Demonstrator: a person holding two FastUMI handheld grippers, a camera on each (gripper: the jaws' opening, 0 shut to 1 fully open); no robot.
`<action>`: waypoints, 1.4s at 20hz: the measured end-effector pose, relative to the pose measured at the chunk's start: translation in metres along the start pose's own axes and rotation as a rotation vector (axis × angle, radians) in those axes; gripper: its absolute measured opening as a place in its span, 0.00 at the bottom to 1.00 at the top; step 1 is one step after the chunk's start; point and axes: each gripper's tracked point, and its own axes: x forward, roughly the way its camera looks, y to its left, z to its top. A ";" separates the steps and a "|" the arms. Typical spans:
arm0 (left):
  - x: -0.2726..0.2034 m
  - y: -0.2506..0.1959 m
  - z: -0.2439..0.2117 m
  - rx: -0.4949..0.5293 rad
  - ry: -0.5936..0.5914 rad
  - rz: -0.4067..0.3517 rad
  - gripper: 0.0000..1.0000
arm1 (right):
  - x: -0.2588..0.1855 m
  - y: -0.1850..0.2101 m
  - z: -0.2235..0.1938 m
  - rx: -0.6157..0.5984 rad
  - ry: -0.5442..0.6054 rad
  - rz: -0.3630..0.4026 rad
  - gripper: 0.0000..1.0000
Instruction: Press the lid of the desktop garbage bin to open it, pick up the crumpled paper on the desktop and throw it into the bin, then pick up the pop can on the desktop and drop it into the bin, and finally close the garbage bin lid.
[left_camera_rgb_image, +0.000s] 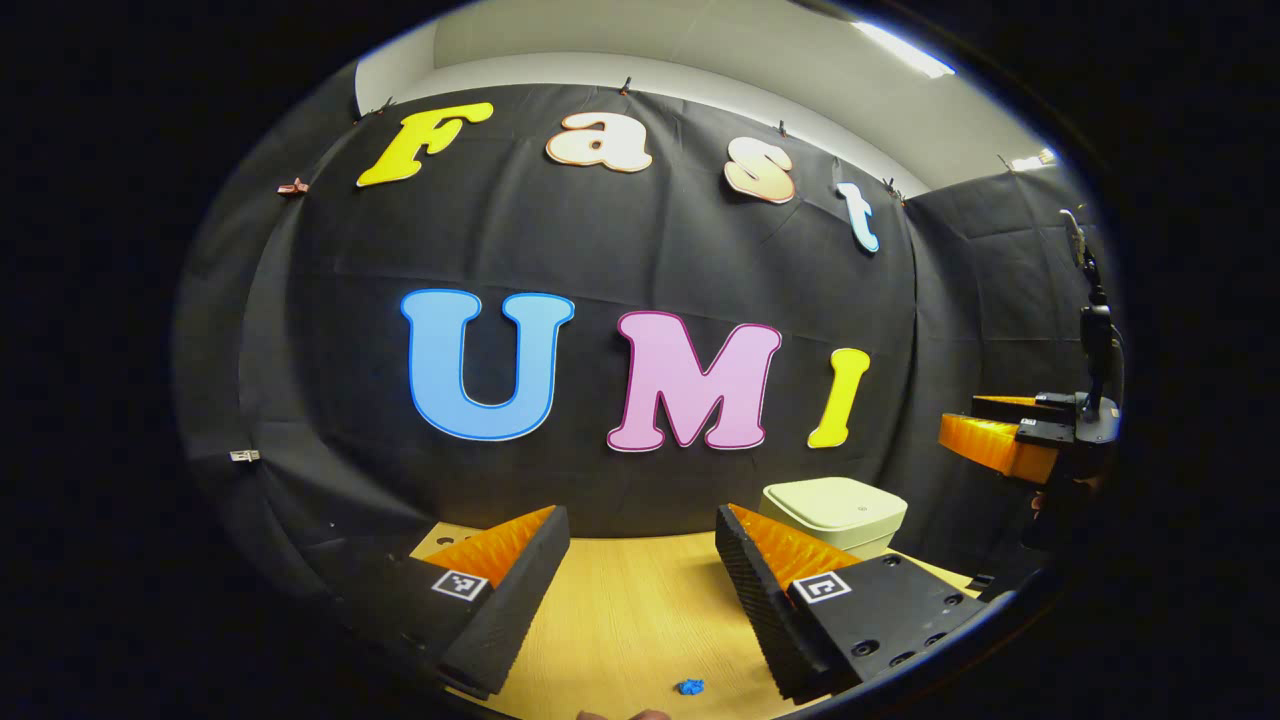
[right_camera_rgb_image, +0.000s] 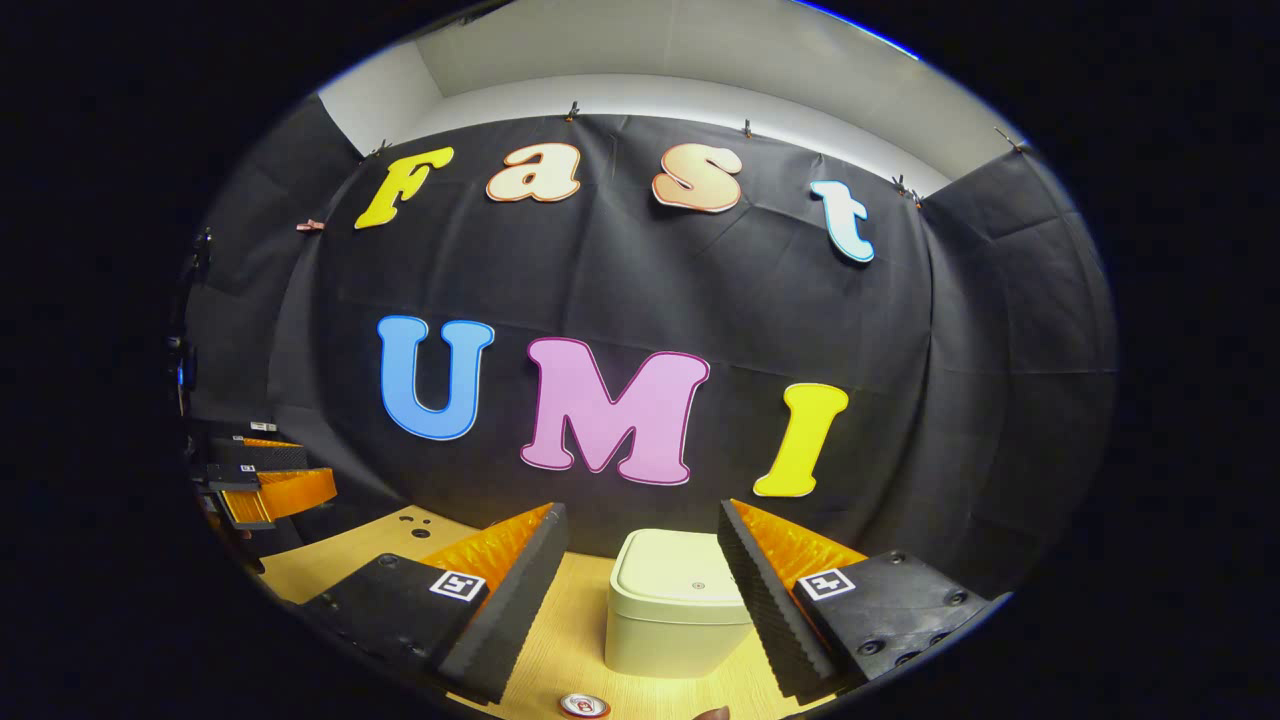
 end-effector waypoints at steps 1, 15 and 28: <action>-0.001 0.001 0.001 -0.001 0.000 0.002 0.95 | 0.000 0.001 0.000 0.001 0.001 0.001 0.97; 0.008 -0.013 -0.046 -0.046 0.102 -0.043 0.95 | 0.030 -0.021 -0.039 0.040 0.254 0.074 0.13; 0.020 -0.014 -0.061 -0.060 0.126 -0.062 0.95 | 0.102 -0.058 -0.123 0.225 0.829 0.168 0.06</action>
